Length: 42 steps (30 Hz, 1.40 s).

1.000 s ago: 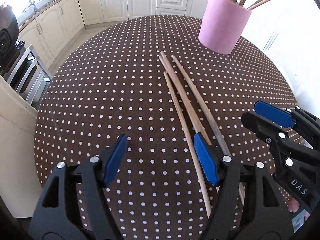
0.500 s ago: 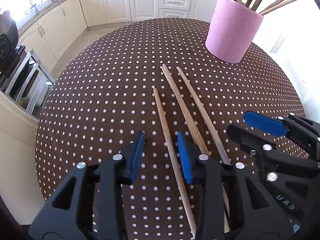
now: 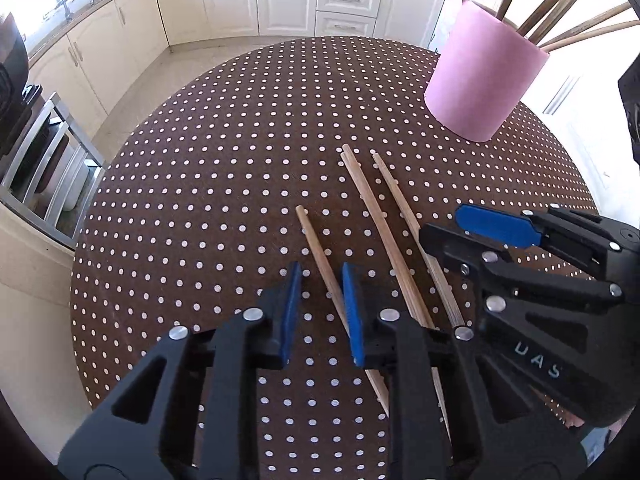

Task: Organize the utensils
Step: 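Close the left tool on a chopstick while the right tool grasps another, then lift both held chopsticks upright and carry them over the pink cup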

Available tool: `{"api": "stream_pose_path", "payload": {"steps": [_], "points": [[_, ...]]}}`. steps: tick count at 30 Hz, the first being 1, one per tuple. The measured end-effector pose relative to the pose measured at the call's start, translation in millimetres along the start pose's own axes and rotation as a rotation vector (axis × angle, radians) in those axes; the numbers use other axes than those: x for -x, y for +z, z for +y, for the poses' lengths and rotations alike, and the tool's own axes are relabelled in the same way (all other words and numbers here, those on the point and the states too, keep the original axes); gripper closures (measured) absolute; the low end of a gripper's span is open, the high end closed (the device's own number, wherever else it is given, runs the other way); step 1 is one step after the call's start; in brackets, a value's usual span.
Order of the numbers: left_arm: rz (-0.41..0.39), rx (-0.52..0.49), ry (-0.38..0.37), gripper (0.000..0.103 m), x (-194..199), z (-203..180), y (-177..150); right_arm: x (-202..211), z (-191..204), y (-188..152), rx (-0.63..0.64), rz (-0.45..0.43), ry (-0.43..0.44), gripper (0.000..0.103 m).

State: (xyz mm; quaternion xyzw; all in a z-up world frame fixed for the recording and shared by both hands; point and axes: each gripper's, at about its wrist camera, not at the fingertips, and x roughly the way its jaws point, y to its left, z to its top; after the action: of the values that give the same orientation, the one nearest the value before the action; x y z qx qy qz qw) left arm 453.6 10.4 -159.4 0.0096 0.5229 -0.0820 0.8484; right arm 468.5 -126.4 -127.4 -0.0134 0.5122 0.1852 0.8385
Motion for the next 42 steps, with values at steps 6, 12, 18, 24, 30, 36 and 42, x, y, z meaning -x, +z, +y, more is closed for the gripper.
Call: {"api": "stream_pose_path", "payload": {"steps": [6, 12, 18, 24, 30, 36, 42], "points": [[-0.019, 0.005, -0.002, 0.090, -0.8, 3.2, -2.4, -11.2, 15.5, 7.6, 0.051, 0.014, -0.046, 0.075], [-0.054, 0.014, 0.011, 0.095, 4.2, 2.1, -8.3, -16.6, 20.9, 5.5, 0.082, -0.015, -0.112, 0.095], [-0.058, 0.030, -0.007, 0.097, 14.0, 3.3, -13.1, -10.5, 13.4, -1.0, 0.049, -0.034, -0.074, 0.098], [-0.093, 0.022, -0.006, 0.097, 40.8, -1.3, -17.4, 20.6, 16.8, -6.9, 0.057, -0.088, -0.055, 0.098], [-0.161, 0.009, -0.018, 0.097, 87.0, -11.3, -24.4, 64.3, 23.6, -15.1, 0.075, -0.153, -0.028, 0.098], [-0.242, -0.020, -0.025, 0.097, 140.7, -26.7, -34.8, 112.8, 28.3, -22.5, 0.094, -0.233, -0.017, 0.098], [-0.309, -0.042, -0.028, 0.097, 179.7, -39.7, -42.2, 152.0, 34.1, -31.3, 0.117, -0.306, -0.018, 0.098]]}}
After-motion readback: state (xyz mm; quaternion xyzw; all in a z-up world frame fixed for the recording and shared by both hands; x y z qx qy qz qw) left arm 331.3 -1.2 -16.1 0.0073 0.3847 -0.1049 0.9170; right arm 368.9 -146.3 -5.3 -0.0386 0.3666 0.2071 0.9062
